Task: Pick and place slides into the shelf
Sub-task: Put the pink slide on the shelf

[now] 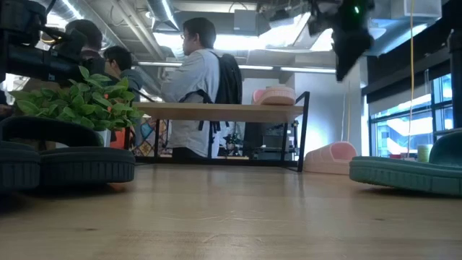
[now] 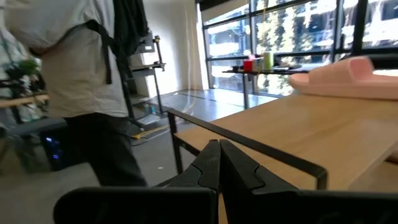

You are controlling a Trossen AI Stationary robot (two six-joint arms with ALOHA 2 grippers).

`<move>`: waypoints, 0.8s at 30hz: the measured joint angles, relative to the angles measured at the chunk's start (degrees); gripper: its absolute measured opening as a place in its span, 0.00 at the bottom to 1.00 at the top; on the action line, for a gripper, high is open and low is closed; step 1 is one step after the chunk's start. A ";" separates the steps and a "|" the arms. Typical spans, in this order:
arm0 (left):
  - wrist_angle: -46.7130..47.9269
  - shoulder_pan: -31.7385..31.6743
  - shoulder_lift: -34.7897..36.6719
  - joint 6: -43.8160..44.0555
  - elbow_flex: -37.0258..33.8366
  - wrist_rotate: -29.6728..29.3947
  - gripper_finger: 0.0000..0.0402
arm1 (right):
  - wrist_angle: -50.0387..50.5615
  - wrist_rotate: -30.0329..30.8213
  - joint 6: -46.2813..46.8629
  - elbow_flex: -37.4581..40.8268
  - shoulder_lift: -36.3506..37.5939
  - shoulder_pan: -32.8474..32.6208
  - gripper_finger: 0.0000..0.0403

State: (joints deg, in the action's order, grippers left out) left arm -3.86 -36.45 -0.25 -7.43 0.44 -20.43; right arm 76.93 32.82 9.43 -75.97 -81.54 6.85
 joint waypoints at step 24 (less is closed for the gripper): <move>0.16 0.00 0.00 -0.74 -0.01 -0.11 0.00 | -40.42 5.18 -24.75 36.83 2.45 -0.07 0.43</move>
State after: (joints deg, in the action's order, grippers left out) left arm -3.69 -36.45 -0.25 -8.16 0.44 -20.53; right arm 36.51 38.00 -15.32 -39.14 -79.09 6.79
